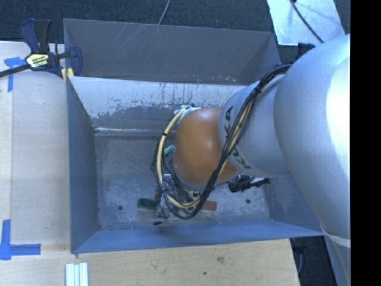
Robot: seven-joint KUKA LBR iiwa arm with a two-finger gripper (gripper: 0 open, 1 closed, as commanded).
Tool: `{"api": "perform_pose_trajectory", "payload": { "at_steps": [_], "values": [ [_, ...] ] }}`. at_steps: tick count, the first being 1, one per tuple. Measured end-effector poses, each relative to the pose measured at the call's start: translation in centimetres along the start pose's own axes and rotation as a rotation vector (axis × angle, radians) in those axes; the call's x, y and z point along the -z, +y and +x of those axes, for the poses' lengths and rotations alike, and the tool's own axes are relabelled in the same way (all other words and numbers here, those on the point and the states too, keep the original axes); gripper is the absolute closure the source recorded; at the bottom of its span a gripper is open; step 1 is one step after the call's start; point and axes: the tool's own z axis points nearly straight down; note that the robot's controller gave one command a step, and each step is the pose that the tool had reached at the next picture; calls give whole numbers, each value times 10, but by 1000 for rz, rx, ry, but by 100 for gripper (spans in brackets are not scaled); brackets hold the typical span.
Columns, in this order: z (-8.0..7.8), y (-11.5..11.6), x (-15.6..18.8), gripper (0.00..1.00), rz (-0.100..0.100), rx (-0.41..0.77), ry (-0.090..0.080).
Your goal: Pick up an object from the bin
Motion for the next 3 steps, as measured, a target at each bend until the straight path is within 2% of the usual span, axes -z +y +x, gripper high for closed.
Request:
{"api": "perform_pose_trajectory", "payload": {
  "at_steps": [2,3],
  "values": [
    [1,-1,37,100,4,0,8],
    [0,-1,59,100,2,-1,2]
  ]
}}
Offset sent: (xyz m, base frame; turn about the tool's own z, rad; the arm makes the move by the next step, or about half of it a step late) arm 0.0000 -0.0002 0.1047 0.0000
